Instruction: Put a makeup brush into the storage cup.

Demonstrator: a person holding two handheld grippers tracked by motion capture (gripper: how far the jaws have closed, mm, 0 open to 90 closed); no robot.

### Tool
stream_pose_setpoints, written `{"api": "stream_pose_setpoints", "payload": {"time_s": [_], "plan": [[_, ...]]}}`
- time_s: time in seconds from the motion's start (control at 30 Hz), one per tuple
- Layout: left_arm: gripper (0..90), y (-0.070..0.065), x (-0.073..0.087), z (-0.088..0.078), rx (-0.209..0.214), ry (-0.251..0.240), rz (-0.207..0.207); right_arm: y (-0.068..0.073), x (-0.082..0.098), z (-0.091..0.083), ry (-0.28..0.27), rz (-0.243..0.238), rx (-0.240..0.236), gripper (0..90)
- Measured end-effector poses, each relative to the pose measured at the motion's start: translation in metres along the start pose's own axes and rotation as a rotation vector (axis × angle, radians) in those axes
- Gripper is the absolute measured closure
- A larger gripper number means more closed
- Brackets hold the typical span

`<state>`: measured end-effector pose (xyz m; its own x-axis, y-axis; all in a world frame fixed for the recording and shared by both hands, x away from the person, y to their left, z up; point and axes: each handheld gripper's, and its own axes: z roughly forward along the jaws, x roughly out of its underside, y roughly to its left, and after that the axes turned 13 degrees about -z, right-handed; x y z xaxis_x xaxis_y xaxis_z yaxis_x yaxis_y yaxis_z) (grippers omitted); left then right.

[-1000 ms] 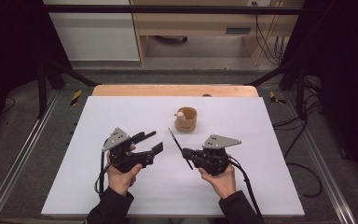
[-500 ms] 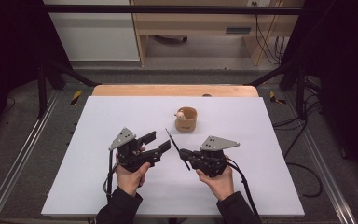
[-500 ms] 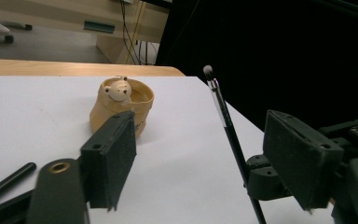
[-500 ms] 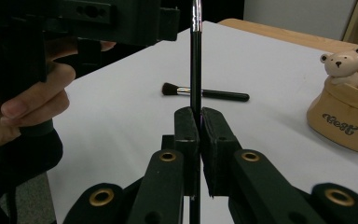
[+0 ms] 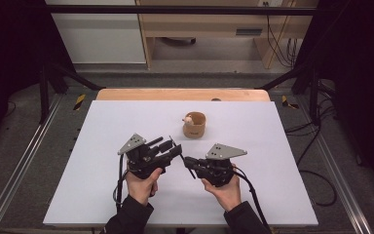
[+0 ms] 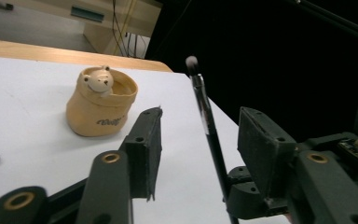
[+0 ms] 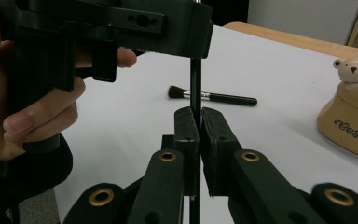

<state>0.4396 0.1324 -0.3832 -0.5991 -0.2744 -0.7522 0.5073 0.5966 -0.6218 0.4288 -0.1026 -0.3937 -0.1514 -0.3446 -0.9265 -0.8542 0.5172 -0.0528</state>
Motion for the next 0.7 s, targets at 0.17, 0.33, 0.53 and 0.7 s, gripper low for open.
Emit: {"api": "stream_pose_setpoints", "payload": {"time_s": [0.17,0.33,0.53,0.7], "plan": [[58.2,-0.0025,0.002,0.0018,0.006,0.006,-0.007,0.0016,0.0,0.0012,-0.004,-0.004,0.002,85.8],[65.4,-0.0043,0.0025,0.0008,0.014,0.0,-0.01,0.0024,0.0,0.0016,-0.006,-0.003,-0.001,85.8],[74.4,-0.0045,0.0029,0.0003,0.016,-0.003,-0.023,0.0033,-0.0001,0.0034,0.0,-0.011,-0.012,85.8],[80.3,-0.0044,0.0039,0.0005,0.023,-0.005,-0.031,0.0045,-0.0004,0.0039,0.0,-0.011,-0.014,85.8]]}}
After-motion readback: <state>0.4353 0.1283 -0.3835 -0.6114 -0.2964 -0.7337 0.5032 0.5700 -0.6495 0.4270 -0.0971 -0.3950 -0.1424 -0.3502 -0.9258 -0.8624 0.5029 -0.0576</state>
